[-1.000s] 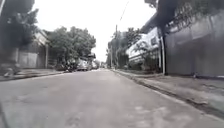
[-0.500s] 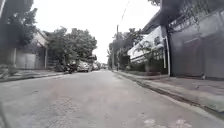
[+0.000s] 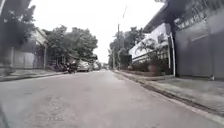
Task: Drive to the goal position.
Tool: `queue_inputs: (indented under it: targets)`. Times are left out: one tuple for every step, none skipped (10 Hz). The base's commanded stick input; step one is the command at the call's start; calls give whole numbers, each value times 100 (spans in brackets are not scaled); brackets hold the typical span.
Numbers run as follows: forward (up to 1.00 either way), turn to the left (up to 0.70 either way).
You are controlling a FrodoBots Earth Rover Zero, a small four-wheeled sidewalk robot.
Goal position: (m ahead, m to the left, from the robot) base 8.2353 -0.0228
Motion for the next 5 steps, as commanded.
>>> queue_inputs:
  targets:
    - [70,0]
    - [70,0]
    - [70,0]
    - [70,0]
    - [70,0]
